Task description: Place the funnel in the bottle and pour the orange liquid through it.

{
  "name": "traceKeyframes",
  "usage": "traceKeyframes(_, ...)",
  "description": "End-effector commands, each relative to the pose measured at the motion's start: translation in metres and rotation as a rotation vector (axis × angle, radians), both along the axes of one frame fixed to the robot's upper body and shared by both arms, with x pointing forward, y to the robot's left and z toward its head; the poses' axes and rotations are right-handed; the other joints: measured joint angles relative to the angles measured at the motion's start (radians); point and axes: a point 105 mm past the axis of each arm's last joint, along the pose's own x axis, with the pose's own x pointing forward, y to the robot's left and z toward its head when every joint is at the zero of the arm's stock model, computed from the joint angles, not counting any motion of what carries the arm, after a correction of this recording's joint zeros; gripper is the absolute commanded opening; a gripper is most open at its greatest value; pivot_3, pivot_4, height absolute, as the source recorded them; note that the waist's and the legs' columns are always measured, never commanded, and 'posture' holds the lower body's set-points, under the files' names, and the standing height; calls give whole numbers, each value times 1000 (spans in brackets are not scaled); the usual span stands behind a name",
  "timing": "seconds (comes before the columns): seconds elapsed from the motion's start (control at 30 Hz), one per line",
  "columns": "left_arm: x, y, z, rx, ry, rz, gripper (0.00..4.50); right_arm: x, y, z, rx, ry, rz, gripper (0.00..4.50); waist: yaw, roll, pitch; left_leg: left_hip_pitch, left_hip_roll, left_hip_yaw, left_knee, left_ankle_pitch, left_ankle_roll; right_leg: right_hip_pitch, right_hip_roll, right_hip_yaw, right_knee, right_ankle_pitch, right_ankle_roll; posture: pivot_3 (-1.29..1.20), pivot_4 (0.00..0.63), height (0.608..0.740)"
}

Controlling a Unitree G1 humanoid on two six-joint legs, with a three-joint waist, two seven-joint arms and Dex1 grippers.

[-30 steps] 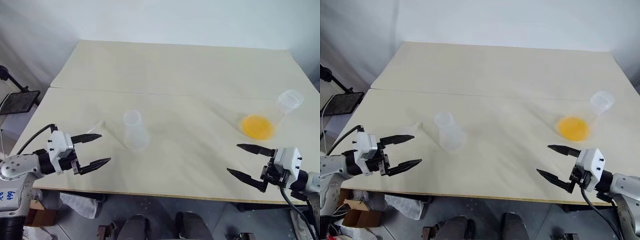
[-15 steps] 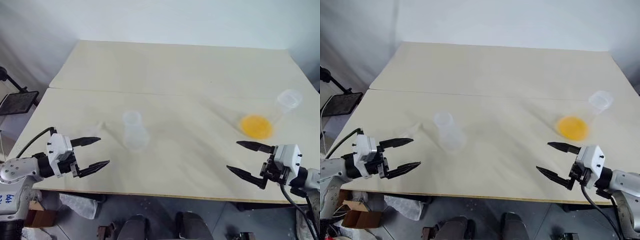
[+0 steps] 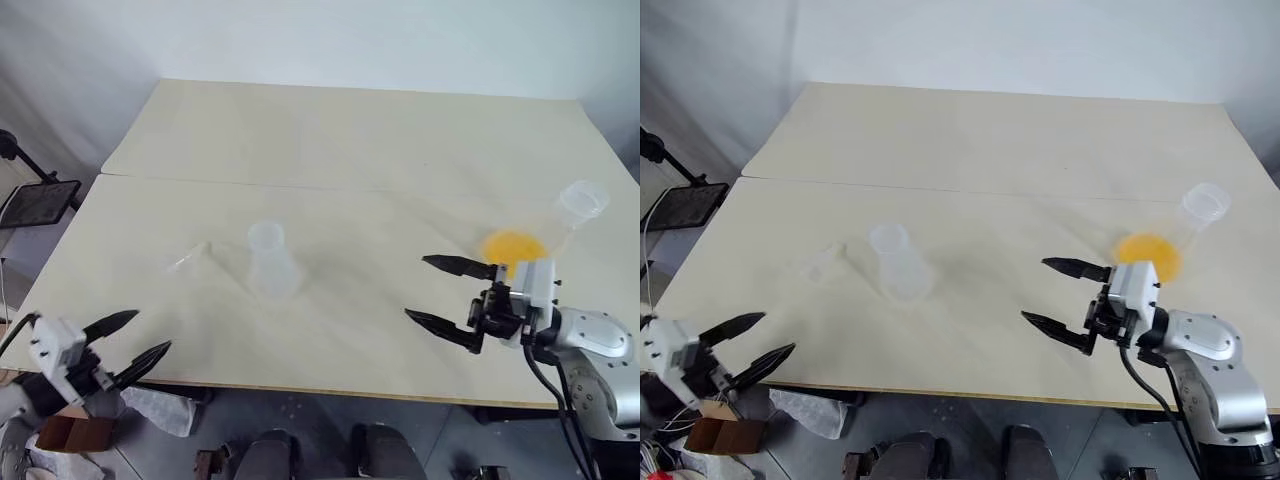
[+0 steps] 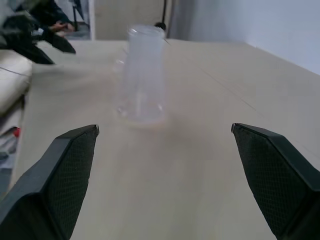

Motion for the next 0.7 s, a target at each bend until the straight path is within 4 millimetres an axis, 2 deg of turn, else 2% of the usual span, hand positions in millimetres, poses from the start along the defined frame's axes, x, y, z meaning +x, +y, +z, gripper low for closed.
traceKeyframes(0.03,0,0,13,17,-61,-13,4500,-2,1,11,14,-35,5,4458,5,0,0,0,0,-1,0,0,0,0,0,0,0,0,0,0,150,740)
traceKeyframes(0.2,18,-40,39,-38,-105,-194,4500,-2,-13,0,-17,4,-34,4458,12,0,0,-1,-1,-3,0,-1,0,1,0,0,-1,0,0,0,150,740)
traceKeyframes(0.37,53,-88,77,-22,-200,-345,4500,-3,-25,-11,-31,30,-91,4458,14,0,0,-1,-2,-4,0,0,1,1,0,0,0,0,0,0,150,740)
traceKeyframes(0.5,70,-106,85,-39,-195,-395,4500,-6,-25,-13,-25,34,-104,4458,-5,1,0,-1,-2,-3,0,0,0,1,0,-2,4,0,0,0,150,740)
traceKeyframes(0.7,101,-137,91,-60,-198,-482,4500,-9,-22,-15,-17,39,-118,4458,-2,1,0,-1,-1,-3,1,1,0,1,0,-5,5,0,0,0,150,740)
